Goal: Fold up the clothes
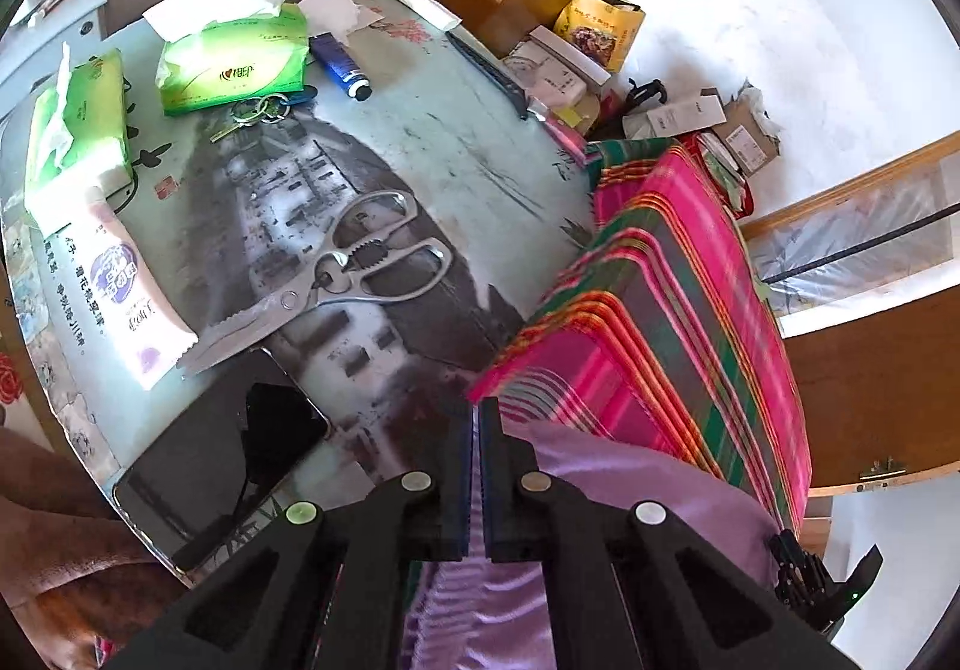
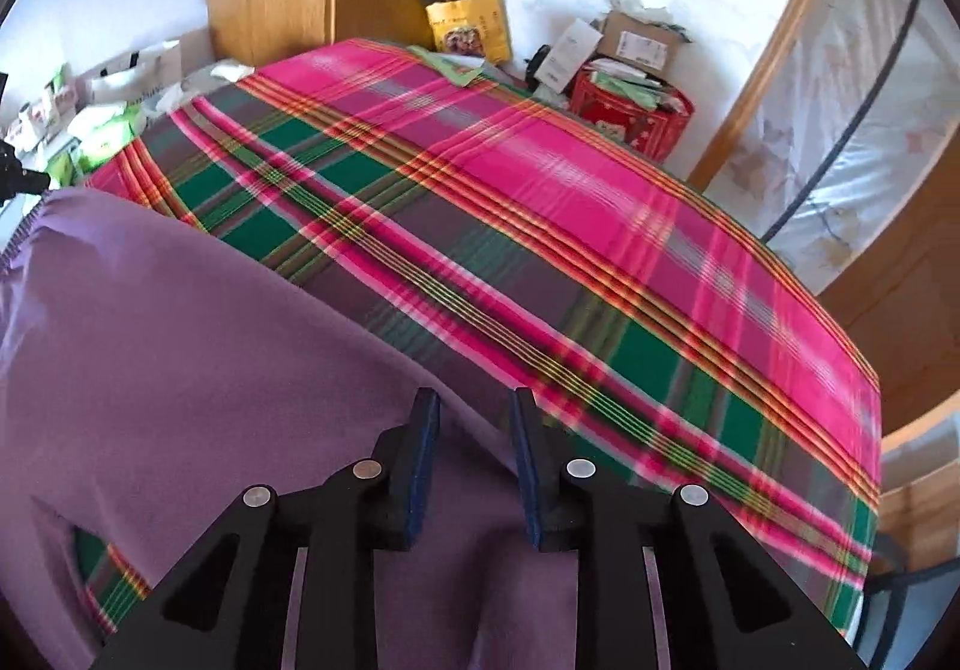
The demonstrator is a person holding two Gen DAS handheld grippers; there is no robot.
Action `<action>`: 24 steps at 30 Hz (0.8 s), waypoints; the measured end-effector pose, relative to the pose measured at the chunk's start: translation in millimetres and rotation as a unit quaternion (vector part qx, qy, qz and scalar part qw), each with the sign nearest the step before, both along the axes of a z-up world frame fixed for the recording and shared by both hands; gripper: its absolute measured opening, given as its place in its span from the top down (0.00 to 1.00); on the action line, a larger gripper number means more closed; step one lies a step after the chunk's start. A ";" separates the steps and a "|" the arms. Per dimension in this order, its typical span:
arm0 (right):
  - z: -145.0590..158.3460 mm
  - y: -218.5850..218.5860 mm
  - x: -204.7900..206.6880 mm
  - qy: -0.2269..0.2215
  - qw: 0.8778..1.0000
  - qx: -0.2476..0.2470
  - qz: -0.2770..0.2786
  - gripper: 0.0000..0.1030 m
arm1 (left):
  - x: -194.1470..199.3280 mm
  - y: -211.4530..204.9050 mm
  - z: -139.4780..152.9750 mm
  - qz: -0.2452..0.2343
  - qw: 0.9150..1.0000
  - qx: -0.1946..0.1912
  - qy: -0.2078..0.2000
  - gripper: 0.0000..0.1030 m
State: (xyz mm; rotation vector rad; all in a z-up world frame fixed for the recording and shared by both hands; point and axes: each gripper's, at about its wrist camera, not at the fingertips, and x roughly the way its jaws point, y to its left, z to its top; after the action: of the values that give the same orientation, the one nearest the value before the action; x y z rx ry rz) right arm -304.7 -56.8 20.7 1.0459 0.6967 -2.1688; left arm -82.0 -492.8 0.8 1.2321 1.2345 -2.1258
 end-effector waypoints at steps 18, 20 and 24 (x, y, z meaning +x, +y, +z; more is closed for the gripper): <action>22.9 150.4 49.6 -0.004 0.995 -0.049 -0.089 0.69 | -22.5 122.8 45.6 -0.174 0.983 -0.051 0.007 0.87; 17.7 165.8 64.5 -0.008 0.995 -0.044 -0.087 0.68 | -29.9 155.2 47.6 -0.218 0.973 -0.069 -0.001 0.86; 2.5 197.8 84.3 -0.023 0.993 -0.039 -0.111 0.67 | -41.5 213.0 45.0 -0.295 0.951 -0.091 -0.004 0.86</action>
State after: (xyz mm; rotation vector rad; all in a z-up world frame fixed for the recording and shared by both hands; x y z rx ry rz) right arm -220.5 140.9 23.2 1.1761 0.4908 -2.3306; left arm -123.5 -279.8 45.8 1.6717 0.6892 -2.5613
